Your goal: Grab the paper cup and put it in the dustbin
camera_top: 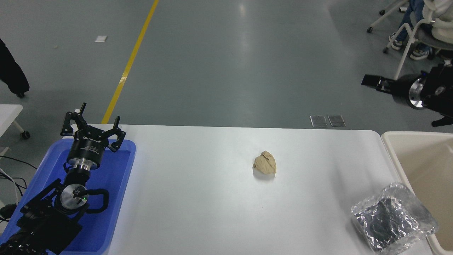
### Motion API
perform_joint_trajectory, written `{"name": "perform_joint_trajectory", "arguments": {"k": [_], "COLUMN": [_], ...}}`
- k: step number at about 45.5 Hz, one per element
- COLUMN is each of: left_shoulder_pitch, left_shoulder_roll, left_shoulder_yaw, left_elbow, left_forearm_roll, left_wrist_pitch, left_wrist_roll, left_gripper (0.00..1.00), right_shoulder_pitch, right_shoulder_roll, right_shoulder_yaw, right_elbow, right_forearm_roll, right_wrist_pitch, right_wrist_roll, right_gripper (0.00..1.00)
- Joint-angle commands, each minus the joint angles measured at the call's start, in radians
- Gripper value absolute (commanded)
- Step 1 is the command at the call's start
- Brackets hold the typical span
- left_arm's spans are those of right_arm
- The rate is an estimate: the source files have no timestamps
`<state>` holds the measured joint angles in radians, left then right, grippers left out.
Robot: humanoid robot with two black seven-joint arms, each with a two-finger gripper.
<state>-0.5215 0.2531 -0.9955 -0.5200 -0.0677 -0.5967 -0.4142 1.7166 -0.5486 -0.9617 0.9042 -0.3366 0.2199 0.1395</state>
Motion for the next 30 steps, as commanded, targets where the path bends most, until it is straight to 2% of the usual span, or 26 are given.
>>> {"name": "perform_joint_trajectory", "arguments": {"k": [1,11,30], "left_shoulder_pitch": [0.0,0.0,0.001], "left_shoulder_roll": [0.0,0.0,0.0], "left_shoulder_yaw": [0.0,0.001,0.001], "left_elbow": [0.0,0.0,0.0], "left_forearm_roll": [0.0,0.0,0.0], "left_wrist_pitch": [0.0,0.0,0.002], "left_wrist_roll": [0.0,0.0,0.0], "left_gripper": [1.0,1.0,1.0], "right_shoulder_pitch": [0.307,0.39,0.403], "right_shoulder_roll": [-0.001,-0.005,-0.059], "right_shoulder_yaw": [-0.12,-0.124,-0.121], "right_elbow": [0.209,0.234,0.305], "right_forearm_roll": [-0.041,-0.123,-0.142], "right_wrist_pitch": [0.307,0.565,0.565], "right_wrist_roll": [-0.04,-0.072,-0.083], "right_gripper": [1.0,1.0,1.0]}}
